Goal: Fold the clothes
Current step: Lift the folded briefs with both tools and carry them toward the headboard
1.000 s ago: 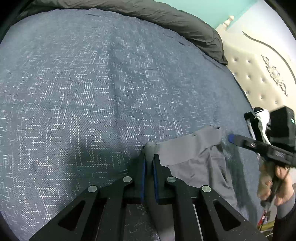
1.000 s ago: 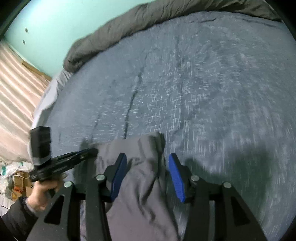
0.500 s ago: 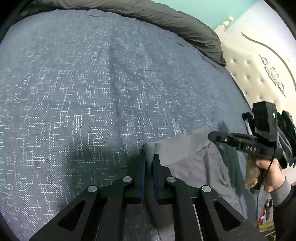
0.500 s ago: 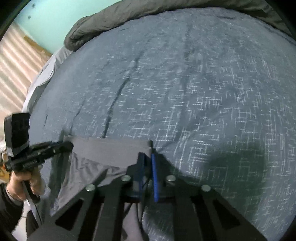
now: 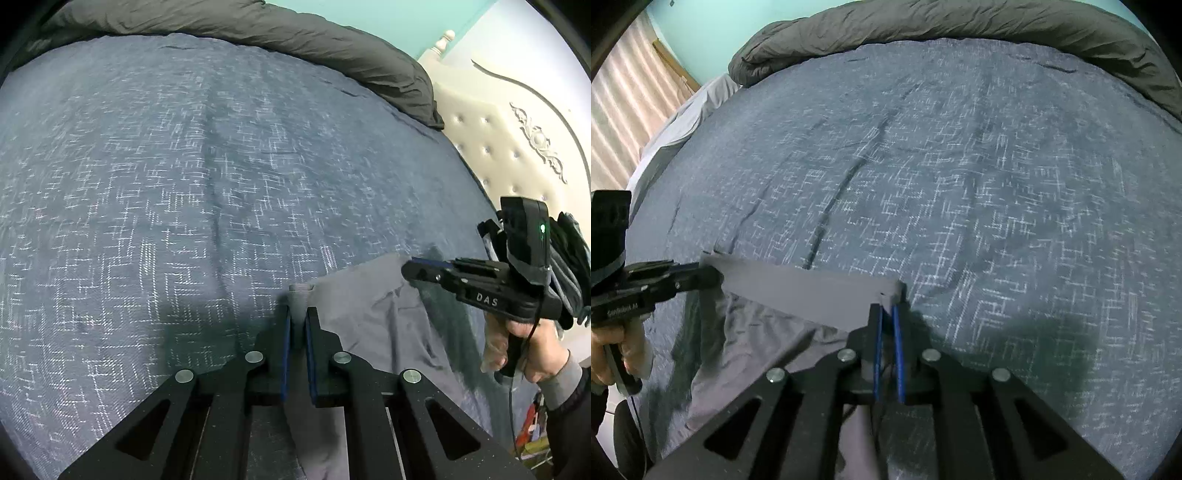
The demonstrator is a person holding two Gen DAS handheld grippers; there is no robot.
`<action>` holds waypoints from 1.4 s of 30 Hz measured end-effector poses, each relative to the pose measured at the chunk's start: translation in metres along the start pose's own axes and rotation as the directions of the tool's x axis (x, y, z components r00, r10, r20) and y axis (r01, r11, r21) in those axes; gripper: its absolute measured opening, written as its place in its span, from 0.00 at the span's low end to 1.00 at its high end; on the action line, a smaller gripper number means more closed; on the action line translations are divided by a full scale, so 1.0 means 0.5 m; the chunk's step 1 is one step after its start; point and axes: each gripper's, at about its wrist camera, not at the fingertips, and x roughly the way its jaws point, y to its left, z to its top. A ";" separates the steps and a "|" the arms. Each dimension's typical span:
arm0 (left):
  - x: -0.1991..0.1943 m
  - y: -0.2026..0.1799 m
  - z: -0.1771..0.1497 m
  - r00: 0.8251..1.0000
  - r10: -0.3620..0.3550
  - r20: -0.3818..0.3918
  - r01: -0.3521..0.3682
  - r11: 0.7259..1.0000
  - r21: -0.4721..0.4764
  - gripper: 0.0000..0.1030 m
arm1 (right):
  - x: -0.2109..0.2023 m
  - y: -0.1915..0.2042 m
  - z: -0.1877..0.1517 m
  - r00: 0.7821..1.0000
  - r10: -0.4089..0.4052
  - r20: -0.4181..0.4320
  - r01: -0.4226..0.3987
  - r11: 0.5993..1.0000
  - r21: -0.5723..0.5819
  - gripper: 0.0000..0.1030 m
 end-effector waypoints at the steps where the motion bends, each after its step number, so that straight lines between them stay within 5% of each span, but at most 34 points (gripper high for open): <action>1: 0.002 0.001 0.001 1.000 -0.001 -0.001 0.001 1.000 0.001 0.07 | 0.002 -0.001 0.003 1.000 0.002 0.002 -0.002 1.000 -0.002 0.09; 7: 0.008 0.018 -0.001 1.000 -0.008 -0.005 0.008 1.000 -0.006 0.07 | 0.031 0.000 0.016 0.999 0.008 -0.054 -0.010 0.999 -0.040 0.27; 10: 0.010 0.026 -0.004 1.000 -0.011 -0.008 0.011 1.000 -0.012 0.07 | 0.036 -0.006 0.020 0.998 0.025 -0.055 -0.027 0.999 -0.034 0.28; 12: 0.009 0.029 -0.006 1.000 -0.013 -0.008 0.013 1.000 -0.014 0.07 | 0.032 -0.007 0.020 0.999 0.024 -0.049 -0.027 0.999 -0.046 0.24; 14: 0.005 0.027 -0.008 1.000 -0.015 -0.006 0.015 1.000 -0.012 0.07 | 0.024 -0.005 0.015 0.998 0.043 -0.039 -0.046 0.997 -0.066 0.09; 17: -0.015 0.017 -0.007 1.000 -0.016 0.009 0.016 1.000 0.001 0.07 | 0.000 0.006 0.010 0.999 0.050 -0.003 -0.050 0.995 -0.092 0.06; 23: -0.110 -0.035 0.000 0.997 -0.016 0.077 0.010 0.997 0.073 0.07 | -0.136 0.027 0.002 0.987 0.083 0.140 -0.064 0.989 -0.133 0.05; 35: -0.450 -0.237 -0.001 0.947 -0.055 0.317 -0.027 0.968 0.248 0.04 | -0.507 0.163 -0.045 0.896 0.190 0.401 -0.067 0.951 -0.302 0.05; 42: -0.584 -0.369 0.003 0.918 -0.083 0.388 -0.052 0.945 0.324 0.03 | -0.684 0.227 -0.074 0.864 0.118 0.490 0.059 0.942 -0.331 0.05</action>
